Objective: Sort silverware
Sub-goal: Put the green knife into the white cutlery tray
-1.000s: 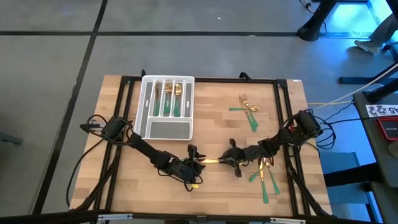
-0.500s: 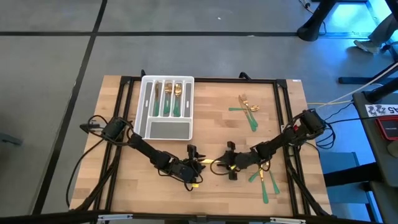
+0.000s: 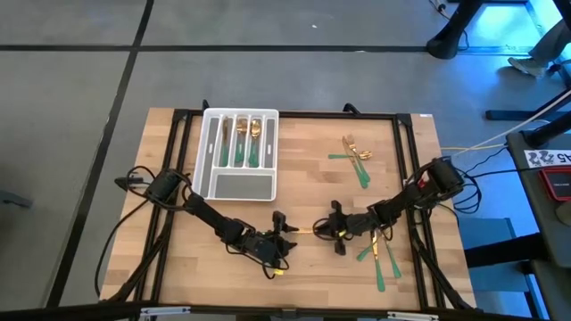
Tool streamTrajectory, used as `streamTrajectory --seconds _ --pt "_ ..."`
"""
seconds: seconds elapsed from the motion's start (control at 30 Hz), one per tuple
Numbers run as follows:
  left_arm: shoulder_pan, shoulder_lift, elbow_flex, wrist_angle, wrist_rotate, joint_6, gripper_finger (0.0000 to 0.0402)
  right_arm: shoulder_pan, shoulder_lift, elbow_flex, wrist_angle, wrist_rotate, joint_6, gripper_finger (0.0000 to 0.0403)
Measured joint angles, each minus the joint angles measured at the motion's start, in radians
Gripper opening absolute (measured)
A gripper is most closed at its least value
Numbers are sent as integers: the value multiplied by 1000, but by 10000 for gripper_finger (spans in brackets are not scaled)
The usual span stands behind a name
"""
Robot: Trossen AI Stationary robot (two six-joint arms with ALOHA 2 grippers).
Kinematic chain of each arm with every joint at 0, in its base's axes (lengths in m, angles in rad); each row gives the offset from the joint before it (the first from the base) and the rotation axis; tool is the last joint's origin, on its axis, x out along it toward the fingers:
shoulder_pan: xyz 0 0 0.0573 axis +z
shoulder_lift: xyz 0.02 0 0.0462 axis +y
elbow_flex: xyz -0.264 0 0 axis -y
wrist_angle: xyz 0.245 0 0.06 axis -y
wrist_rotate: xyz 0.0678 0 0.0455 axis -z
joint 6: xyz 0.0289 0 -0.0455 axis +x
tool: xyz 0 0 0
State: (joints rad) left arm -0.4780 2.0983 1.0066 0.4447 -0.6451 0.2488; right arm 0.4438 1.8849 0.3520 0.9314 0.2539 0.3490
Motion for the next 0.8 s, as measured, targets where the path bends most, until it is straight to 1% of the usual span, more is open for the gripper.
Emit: streamTrajectory --seconds 0.13,0.2,0.3,0.4,0.53,0.63,0.7,0.8 --pt "6 -4 2 -38 -7 55 237 0 0 -6 43 5 -3 17" --pt "15 -4 2 -61 -7 54 237 1 1 -6 57 5 -3 16" --pt "30 -5 2 -88 -4 38 237 1 1 -5 75 8 -10 1" --pt "37 -5 2 -92 -5 24 237 1 2 -6 105 35 -22 7" --pt "37 -5 1 -97 -8 0 237 1 -26 -3 118 50 -96 41" --pt "36 -5 0 -103 -13 -33 237 1 -70 -2 109 50 -134 81" --pt "33 -5 -1 -105 -15 -59 237 2 -102 -1 64 48 -140 111" --pt "33 -4 0 -109 -18 -87 237 2 -139 7 -57 11 -102 149"
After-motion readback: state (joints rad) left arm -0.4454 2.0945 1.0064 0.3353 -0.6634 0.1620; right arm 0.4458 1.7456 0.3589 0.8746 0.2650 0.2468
